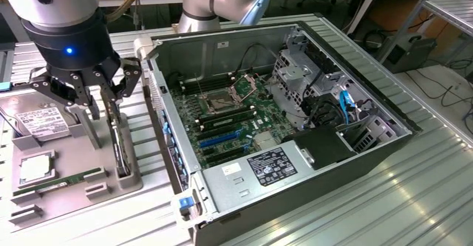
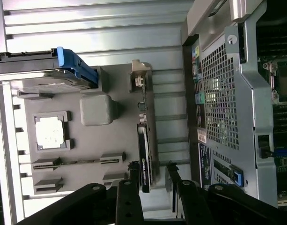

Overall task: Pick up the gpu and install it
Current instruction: 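Pick up the gpu and move the gpu toward the slot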

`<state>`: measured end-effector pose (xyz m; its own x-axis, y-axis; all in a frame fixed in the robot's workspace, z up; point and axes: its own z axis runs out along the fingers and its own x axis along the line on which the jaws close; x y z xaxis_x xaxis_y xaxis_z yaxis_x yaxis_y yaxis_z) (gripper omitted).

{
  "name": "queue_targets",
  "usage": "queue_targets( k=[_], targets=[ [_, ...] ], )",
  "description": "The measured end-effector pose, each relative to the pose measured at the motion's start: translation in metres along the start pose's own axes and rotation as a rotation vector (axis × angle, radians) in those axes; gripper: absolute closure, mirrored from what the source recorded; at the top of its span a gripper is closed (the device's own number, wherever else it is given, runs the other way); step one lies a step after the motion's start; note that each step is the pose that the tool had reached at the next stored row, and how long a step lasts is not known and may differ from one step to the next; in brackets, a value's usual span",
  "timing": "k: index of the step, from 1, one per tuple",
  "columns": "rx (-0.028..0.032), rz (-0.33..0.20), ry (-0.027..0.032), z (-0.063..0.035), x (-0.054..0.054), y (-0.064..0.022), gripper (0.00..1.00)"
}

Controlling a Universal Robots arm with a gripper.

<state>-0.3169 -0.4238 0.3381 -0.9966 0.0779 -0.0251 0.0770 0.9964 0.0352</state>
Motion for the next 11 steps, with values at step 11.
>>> queue_targets(
  k=[11],
  targets=[
    [0.0000,0.000,0.0001,0.0281,0.004,-0.0013,0.64]
  ],
)
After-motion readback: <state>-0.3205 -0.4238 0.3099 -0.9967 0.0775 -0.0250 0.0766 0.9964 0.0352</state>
